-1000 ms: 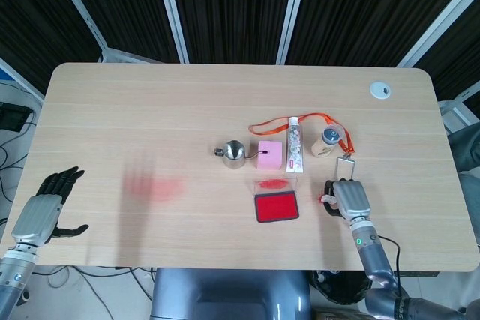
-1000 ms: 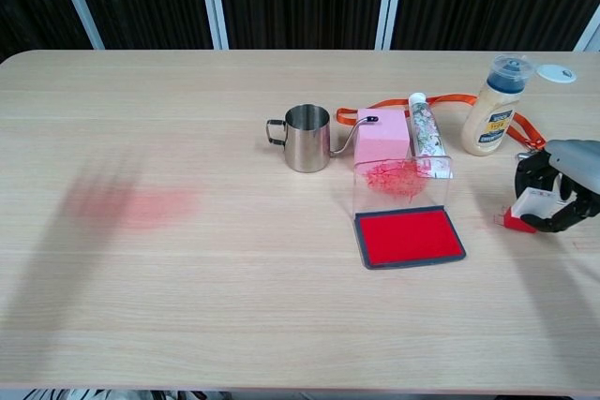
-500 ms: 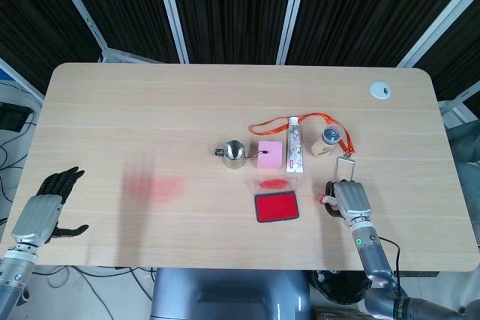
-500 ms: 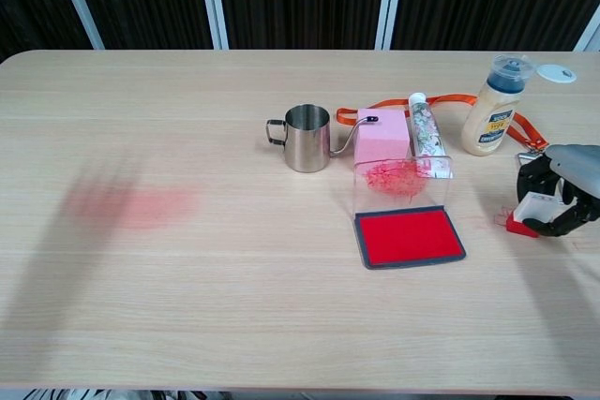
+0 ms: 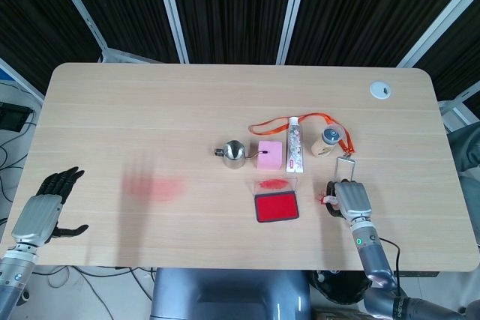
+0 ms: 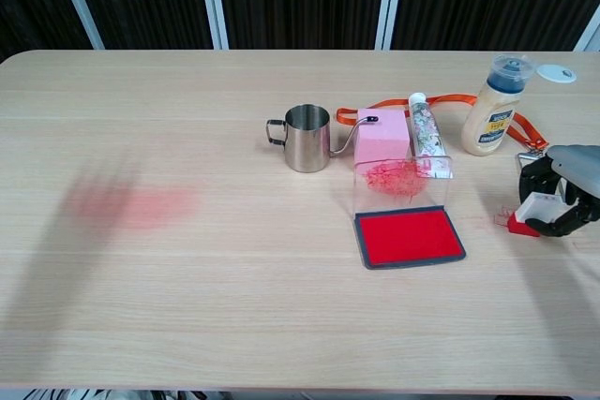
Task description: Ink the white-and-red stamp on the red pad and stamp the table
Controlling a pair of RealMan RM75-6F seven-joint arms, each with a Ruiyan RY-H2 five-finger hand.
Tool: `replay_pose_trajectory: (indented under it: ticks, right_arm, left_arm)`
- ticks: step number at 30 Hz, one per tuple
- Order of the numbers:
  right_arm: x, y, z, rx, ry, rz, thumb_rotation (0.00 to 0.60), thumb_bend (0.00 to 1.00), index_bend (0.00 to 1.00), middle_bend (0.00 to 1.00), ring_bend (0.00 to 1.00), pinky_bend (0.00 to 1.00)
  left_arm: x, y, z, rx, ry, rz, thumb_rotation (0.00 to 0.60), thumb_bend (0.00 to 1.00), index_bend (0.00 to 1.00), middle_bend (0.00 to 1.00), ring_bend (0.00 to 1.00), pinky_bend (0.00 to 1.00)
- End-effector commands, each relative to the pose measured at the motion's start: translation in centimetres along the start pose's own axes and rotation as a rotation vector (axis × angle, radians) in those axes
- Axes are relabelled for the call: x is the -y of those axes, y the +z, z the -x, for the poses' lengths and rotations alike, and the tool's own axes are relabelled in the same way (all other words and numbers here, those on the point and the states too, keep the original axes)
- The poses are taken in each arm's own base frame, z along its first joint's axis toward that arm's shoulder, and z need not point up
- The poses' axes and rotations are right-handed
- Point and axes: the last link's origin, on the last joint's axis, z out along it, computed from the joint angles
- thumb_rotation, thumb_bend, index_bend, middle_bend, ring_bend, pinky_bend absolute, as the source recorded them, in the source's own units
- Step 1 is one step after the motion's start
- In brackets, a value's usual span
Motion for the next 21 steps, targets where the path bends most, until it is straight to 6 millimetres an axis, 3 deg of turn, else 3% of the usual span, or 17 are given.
replay_pose_trajectory:
  ticks: [1,21]
  right_arm:
    - [0.01,0.01,-0.02,0.001,0.000,0.002,0.600,0.40,0.69,0.52,0.39,0.45]
    - [-0.13,-0.04,-0.02,0.016,-0.007,0.017,0.600,0.38,0.59,0.45,0.35,0.42]
  left_arm:
    - [-0.01,0.00,0.01,0.000,0.000,0.001,0.600,0.00,0.00,0.00,0.00,0.00]
    - [0.00,0.00,0.02,0.001,0.002,0.001,0.600,0.00,0.00,0.00,0.00,0.00]
